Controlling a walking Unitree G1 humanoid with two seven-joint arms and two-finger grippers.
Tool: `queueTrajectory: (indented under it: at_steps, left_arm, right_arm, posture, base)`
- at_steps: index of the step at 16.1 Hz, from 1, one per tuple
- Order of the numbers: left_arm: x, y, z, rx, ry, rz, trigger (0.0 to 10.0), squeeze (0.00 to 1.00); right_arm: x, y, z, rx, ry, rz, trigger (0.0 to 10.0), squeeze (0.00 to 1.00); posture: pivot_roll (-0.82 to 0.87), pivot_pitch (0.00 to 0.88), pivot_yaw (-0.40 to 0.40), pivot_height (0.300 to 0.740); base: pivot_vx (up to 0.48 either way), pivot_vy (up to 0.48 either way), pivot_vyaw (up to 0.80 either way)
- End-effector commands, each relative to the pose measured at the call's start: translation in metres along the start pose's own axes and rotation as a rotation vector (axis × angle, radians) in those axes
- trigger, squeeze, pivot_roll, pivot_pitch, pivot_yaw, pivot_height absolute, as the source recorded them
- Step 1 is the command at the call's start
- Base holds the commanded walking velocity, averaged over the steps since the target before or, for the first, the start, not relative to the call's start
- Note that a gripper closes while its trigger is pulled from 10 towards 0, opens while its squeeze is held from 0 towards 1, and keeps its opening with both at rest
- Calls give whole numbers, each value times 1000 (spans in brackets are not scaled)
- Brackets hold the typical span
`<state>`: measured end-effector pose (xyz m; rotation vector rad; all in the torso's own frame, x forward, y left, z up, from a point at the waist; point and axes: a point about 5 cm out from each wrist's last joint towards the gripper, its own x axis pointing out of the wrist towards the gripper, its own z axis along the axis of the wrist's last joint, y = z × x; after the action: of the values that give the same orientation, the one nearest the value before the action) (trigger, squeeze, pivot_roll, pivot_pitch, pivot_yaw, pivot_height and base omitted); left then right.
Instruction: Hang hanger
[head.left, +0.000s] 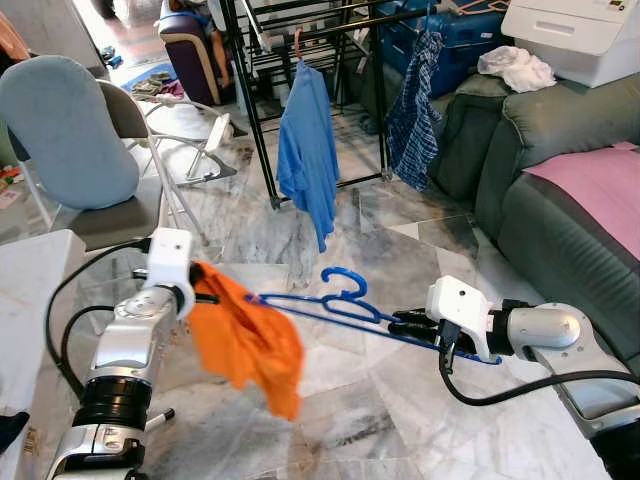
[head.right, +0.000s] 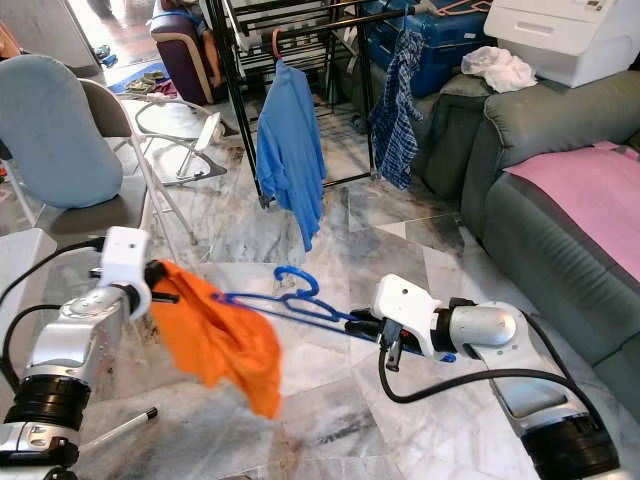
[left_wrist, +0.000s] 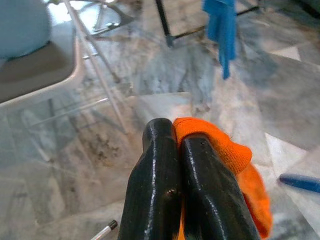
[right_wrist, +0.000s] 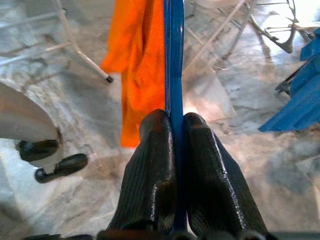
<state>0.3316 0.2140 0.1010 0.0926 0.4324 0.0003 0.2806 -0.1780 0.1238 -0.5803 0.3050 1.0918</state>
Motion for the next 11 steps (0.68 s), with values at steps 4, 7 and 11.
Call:
queueTrajectory:
  at_steps: [4,7,11]
  left_arm:
    - [-11,-28,-13,-103,-27,-61,10000,0]
    - [-14,-38,-19,-144,-9,-80,10000,0]
    - [-9,-32,-17,-196,-2,6,10000,0]
  right_arm:
    - [17,3,-2,-1,-22,-76,10000,0]
    - [17,8,-3,7,-24,-25,10000,0]
    - [10,9,-2,-6,-7,23,10000,0]
  posture:
    - [-89,37,102,740]
    - [-87,39,100,740]
    - [-92,38,103,740]
  base:
    - [0,0,0]
    - [0,0,0]
    - [0,0,0]
